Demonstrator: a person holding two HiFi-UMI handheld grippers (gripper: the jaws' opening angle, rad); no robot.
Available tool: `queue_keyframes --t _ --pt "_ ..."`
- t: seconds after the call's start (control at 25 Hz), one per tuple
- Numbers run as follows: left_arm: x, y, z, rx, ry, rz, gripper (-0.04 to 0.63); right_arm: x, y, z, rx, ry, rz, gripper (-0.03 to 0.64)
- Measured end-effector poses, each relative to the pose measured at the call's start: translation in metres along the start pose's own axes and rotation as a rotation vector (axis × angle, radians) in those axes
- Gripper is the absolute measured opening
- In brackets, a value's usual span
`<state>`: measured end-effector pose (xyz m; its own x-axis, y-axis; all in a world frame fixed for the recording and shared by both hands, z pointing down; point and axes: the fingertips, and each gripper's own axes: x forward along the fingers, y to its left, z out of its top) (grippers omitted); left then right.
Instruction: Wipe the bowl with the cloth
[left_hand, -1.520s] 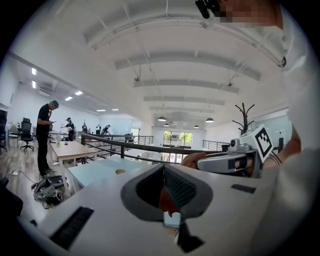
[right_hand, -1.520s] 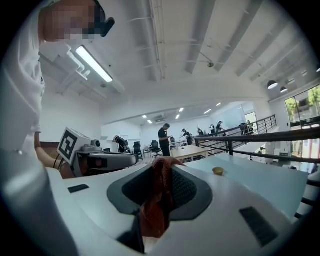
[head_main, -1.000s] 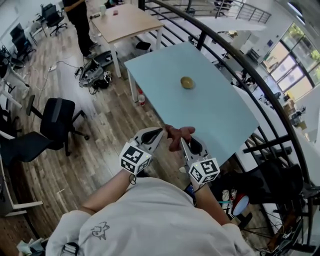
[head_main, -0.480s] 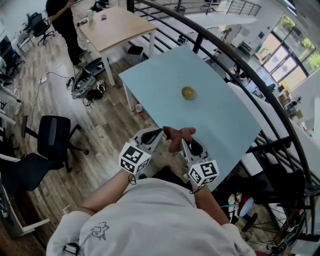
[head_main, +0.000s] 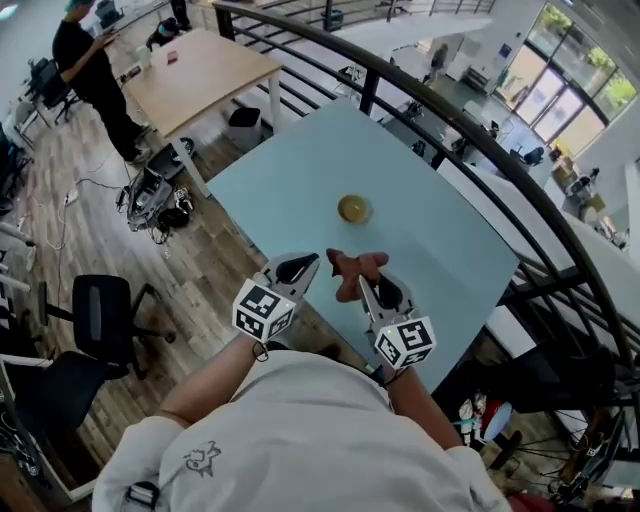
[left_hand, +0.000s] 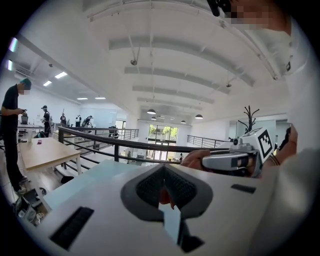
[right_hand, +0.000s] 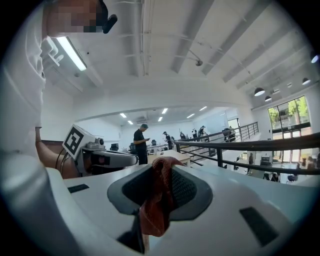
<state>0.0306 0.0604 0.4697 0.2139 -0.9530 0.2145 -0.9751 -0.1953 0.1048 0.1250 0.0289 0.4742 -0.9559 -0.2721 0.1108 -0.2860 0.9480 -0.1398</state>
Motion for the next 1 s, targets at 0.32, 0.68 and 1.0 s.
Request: queue_keyframes --t 0.32,0.68,1.0 --pt "0.08 0.027 0.01 0.011 0.044 -0.124 0.014 0.022 -0.068 0.009 0.036 -0.008 -0.141 0.106" --pt "0.146 0.079 0.02 0.026 0.109 -0.313 0.014 0.073 -0.105 0.007 0.077 0.029 -0.308 0.106" --pt "0.176 0.135 0.019 0.036 0.151 -0.486 0.014 0.119 -0.125 0.009 0.107 0.022 -0.497 0.106"
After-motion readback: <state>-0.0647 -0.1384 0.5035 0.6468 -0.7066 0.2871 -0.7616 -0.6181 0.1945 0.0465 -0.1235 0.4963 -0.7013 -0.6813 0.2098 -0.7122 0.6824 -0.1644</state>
